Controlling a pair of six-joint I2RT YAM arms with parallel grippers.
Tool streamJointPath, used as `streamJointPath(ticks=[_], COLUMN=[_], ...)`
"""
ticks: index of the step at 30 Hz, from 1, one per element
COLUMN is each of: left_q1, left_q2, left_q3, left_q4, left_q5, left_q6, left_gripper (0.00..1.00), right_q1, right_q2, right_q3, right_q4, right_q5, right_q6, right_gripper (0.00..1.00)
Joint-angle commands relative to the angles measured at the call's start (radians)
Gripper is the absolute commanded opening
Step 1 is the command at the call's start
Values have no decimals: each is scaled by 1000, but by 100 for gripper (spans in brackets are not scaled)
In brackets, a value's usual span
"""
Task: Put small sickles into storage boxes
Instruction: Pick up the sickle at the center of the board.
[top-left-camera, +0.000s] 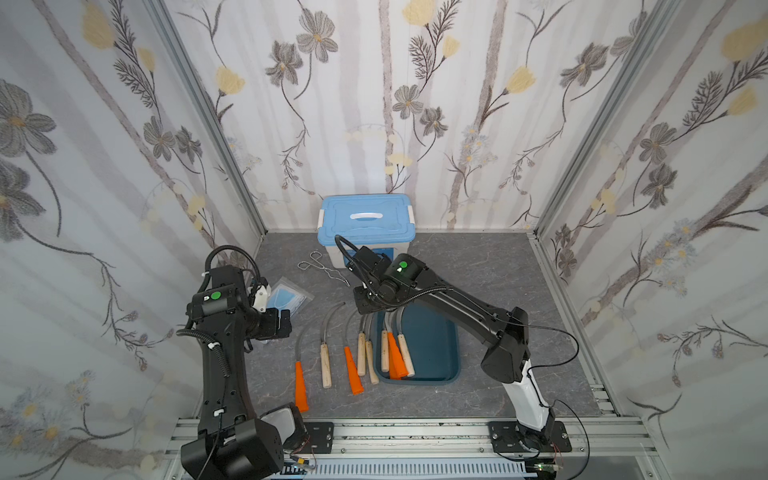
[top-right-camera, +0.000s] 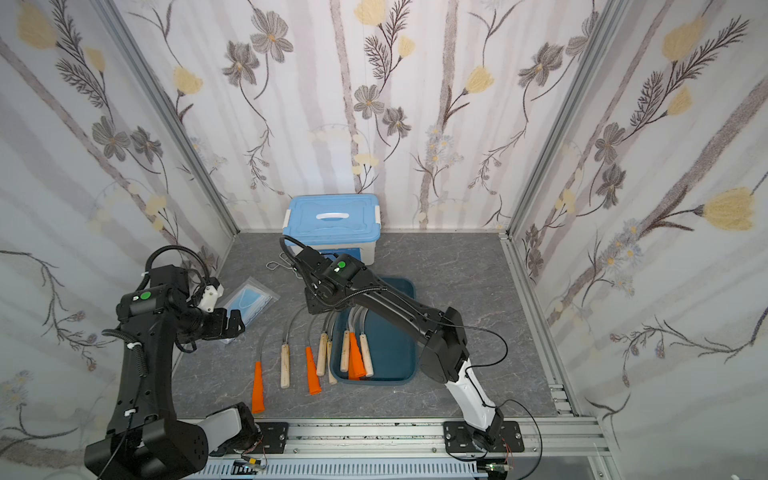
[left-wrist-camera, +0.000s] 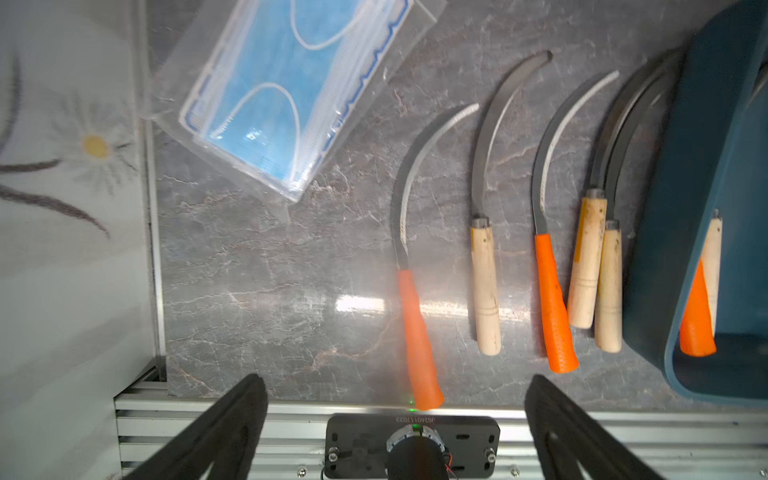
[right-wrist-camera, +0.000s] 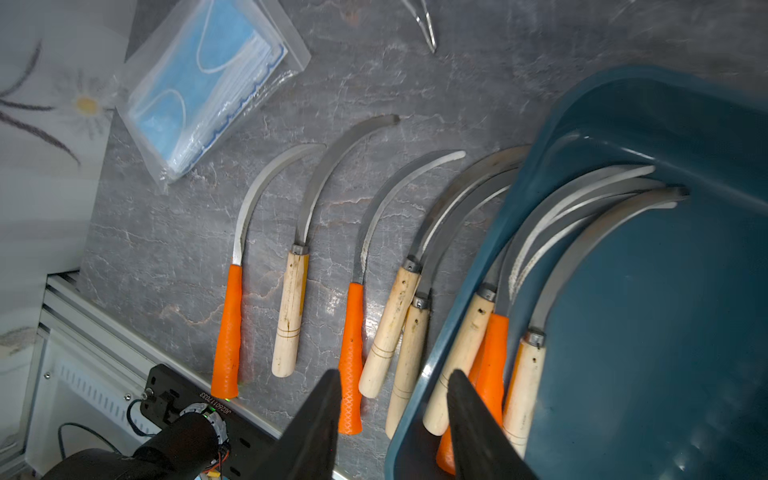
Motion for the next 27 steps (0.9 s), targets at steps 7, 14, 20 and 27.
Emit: streamJointPath(ticks=[7,14,20,27], left_q1=[-193,-319,-364,-400], left_q2=[32,80,215,299], left_q3=[-47,-118,-40,8], left_q4=[-61,44,127,261], left_q5=[-2,-84,-95,-56], left_q6=[67,-19,-71,-270], left_gripper=[100,100,99,95], right_q1=[-71,-153,-234,-296], right_q2=[-134,-247,-343,-398], right_q3=[-131,-222,-305,-384], right_q4=[-24,-55,-34,-34], right_q5=[65,63,49,49], right_q6=[-29,16,62,89], right_gripper=[45,45,45,45])
